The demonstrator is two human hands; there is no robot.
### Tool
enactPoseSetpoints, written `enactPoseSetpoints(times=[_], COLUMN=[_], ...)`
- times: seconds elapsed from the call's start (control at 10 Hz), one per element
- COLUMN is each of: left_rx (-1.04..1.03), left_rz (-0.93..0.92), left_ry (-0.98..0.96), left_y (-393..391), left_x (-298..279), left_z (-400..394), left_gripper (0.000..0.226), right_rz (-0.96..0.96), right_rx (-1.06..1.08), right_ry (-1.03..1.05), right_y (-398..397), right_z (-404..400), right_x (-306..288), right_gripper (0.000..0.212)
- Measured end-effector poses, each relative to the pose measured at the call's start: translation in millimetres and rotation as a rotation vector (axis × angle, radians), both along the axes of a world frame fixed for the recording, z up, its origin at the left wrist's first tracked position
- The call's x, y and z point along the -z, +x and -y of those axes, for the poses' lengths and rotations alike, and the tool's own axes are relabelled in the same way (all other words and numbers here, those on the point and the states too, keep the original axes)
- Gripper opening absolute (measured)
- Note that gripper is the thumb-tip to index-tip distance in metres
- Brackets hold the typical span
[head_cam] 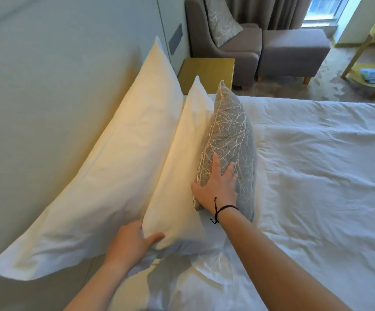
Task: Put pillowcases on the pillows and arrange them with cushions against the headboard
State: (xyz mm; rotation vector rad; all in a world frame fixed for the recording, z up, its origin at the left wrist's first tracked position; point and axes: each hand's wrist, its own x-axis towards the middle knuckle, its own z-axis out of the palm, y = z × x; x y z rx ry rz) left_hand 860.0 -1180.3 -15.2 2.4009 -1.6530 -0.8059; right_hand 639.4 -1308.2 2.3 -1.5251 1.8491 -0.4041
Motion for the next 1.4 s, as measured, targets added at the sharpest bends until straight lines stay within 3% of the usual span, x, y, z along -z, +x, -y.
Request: enactPoseSetpoints(times=[0.2,0.6,0.9,1.1,1.4], left_rx=[0.036,0.143,0.108,0.136,0.215], left_rz=[0.1,0.148,0.087,0.142,0.08], left_ry=[0.072,0.003,-0.069,-0.12,-0.095], left_y=[-1,36,42,59,61], left_x=[-5,-11,-11,-14,-20], left_z=[-26,-45,-70,-72,-69], left_gripper=[0.048,0.054,0.048,0.047,0.041], right_rz=[-0.015,-0.065,0.086,0.129,0.394], right_rx=[-0.007,-0.035,-0.113,-0.107,0.004], right_ry=[-0.014,-0.027,-0.024,-0.021,0.052], right_y=[-1,-3,-22,-21,-46], right_z=[1,-2,-8,-28,-93], right_x=[4,14,11,10,5], right_gripper=[0.098,0.097,0.107,0.102,0.099])
